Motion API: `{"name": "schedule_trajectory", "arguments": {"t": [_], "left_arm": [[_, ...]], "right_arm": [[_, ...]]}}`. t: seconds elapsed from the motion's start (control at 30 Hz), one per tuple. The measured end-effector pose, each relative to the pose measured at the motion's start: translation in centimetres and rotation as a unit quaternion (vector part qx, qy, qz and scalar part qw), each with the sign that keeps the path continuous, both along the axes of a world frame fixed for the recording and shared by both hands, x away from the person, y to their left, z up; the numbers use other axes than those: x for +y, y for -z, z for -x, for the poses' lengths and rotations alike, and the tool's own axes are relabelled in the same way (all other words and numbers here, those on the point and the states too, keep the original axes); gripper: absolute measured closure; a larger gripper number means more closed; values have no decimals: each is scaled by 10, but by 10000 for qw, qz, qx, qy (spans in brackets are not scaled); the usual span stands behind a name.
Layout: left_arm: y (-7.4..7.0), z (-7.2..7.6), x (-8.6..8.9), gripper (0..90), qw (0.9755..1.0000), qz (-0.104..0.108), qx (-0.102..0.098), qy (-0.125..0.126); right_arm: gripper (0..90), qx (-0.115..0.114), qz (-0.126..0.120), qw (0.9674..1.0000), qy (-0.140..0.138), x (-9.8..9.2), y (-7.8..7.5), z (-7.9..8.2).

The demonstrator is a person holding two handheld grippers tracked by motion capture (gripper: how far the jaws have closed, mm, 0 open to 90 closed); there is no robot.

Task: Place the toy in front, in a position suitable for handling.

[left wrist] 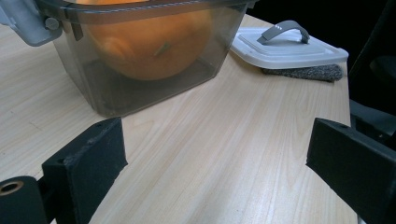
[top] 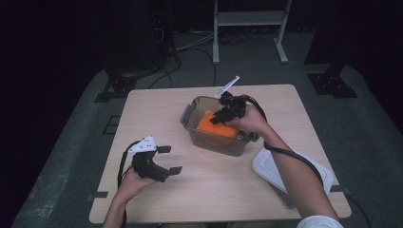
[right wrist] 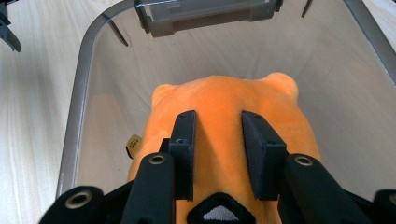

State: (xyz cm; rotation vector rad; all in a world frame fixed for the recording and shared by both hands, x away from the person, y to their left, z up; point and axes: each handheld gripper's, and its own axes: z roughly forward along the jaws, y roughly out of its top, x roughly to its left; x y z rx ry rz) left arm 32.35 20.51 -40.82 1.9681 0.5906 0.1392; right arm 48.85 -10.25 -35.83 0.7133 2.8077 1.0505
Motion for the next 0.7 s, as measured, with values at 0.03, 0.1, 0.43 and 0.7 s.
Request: {"name": "schedule_trajectory", "arguments": {"t": [0.03,0.1,0.43,0.7], "left_arm": [[0,0,0,37,10000,1,0,0],[0,0,0,37,10000,1,6,4],[0,0,-1,37,10000,-7,0,12],[0,0,0,37,10000,6,-21,13]], "right_arm": [[658,3,2,10000,-1,0,0,0],[657,18,11,10000,20,0,0,1],[646,51,75,10000,25,-1,2,1],[605,99,84,9999,48,-1,2,1]]}}
